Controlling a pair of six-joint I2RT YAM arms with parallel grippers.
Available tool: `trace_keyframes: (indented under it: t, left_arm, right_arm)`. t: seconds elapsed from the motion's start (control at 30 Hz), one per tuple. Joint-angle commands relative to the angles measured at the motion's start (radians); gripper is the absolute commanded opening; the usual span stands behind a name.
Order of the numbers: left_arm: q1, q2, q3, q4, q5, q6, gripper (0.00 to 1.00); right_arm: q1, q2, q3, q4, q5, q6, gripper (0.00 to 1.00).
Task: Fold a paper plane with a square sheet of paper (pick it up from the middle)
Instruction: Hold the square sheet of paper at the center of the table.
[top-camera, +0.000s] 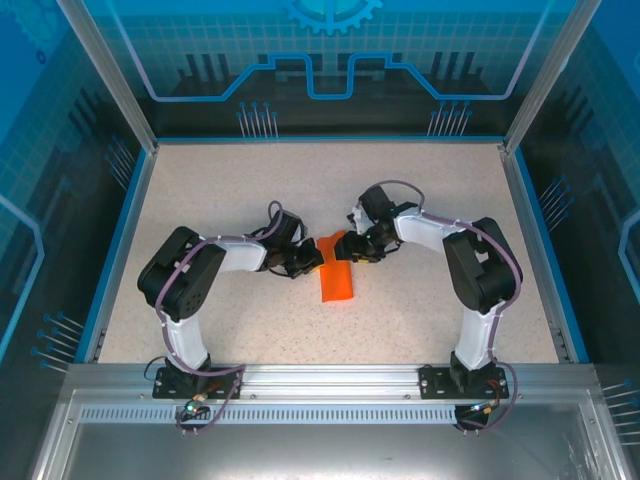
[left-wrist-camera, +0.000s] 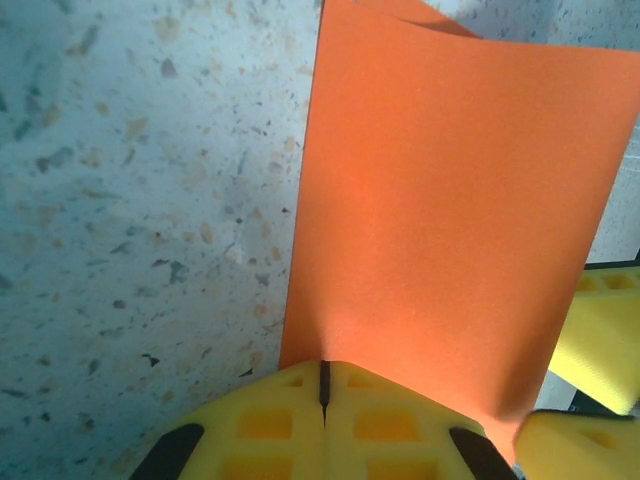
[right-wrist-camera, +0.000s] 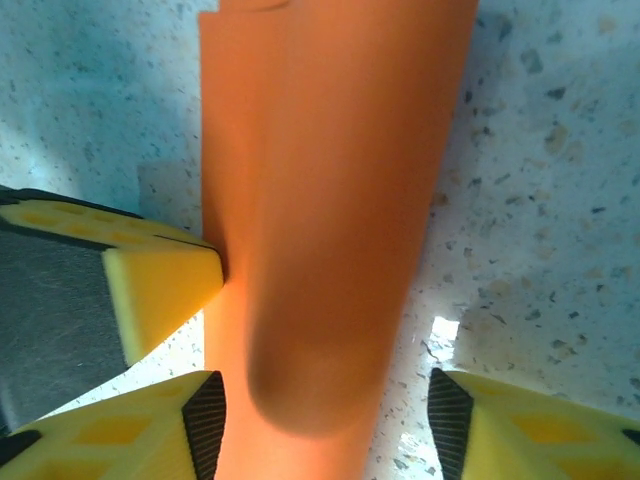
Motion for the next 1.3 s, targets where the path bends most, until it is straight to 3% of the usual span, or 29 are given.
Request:
trace_keyframes:
  t: [0.0, 0.27, 0.37, 0.43, 0.63, 1.27]
  left_arm:
    - [-0.012, 0.011, 0.026, -0.042, -0.013, 0.021, 0.00]
    - [-0.011, -0.056, 0.059, -0.060, -0.003, 0.021, 0.00]
    - [-0.010, -0.120, 0.071, -0.101, -0.050, 0.038, 0.08]
    - [-0.007, -0.167, 0.066, -0.127, -0.104, 0.039, 0.14]
    - [-0.003, -0.255, 0.022, -0.178, -0.243, 0.018, 0.16]
    - [0.033, -0.315, -0.096, -0.198, -0.333, -0.083, 0.18]
  right_arm:
    - [0.002, 0.031, 0.026, -0.050, -0.033, -0.038, 0.53]
    - [0.000, 0.082, 0.023, -0.077, 0.030, -0.098, 0.42]
    - [0.000, 0.111, 0.026, -0.071, 0.045, -0.102, 0.40]
    - [0.000, 0.124, 0.019, -0.063, 0.057, -0.100, 0.40]
    - [-0.004, 0.139, -0.019, -0.016, 0.057, -0.036, 0.41]
    - [-0.003, 0.205, -0.013, -0.054, 0.100, -0.058, 0.42]
